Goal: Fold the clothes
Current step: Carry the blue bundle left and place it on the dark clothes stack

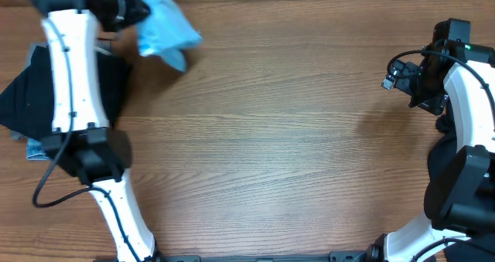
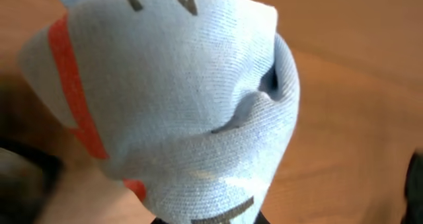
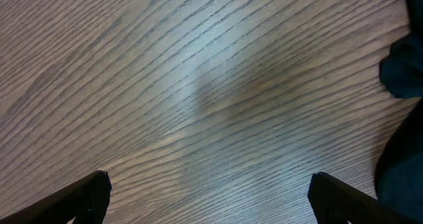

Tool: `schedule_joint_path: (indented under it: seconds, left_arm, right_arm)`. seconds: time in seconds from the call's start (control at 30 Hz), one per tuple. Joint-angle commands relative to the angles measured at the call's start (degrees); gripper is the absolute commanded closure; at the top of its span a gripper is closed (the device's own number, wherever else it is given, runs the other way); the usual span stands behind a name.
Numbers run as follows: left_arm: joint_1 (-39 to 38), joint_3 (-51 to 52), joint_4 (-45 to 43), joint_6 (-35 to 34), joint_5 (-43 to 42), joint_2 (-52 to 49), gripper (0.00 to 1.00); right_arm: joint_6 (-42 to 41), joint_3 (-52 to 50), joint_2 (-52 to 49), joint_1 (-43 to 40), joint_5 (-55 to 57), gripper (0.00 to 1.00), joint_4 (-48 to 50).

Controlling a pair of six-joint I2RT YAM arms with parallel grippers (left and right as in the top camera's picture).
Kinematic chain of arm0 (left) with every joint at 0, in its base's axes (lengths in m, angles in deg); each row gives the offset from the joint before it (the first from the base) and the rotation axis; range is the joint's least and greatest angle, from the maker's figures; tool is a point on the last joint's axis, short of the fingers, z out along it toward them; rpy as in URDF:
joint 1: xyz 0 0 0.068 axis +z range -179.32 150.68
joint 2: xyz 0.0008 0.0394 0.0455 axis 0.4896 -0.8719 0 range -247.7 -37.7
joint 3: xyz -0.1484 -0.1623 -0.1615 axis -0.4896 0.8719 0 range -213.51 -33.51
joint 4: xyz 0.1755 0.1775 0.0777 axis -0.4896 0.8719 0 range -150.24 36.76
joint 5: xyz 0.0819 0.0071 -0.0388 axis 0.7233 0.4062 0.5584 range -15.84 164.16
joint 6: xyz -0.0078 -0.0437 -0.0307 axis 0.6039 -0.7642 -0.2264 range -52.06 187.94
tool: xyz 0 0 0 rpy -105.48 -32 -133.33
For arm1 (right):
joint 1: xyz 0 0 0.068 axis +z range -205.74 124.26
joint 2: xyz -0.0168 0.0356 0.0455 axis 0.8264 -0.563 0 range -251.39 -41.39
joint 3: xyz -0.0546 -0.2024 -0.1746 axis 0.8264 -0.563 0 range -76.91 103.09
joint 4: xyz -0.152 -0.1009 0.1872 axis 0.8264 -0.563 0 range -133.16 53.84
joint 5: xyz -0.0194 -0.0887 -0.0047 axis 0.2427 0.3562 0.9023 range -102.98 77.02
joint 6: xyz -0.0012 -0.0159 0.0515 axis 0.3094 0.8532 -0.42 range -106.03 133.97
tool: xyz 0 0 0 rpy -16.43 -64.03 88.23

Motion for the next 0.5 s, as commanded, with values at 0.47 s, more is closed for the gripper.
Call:
schedule_joint_path:
  seconds: [0.47]
  left_arm:
    - [27.2, -2.5, 2.6, -2.2, -14.7, 0.8, 0.96]
  right_arm:
    - [-0.1, 0.6, 0.6, 0.2, 0.5, 0.00, 0.1]
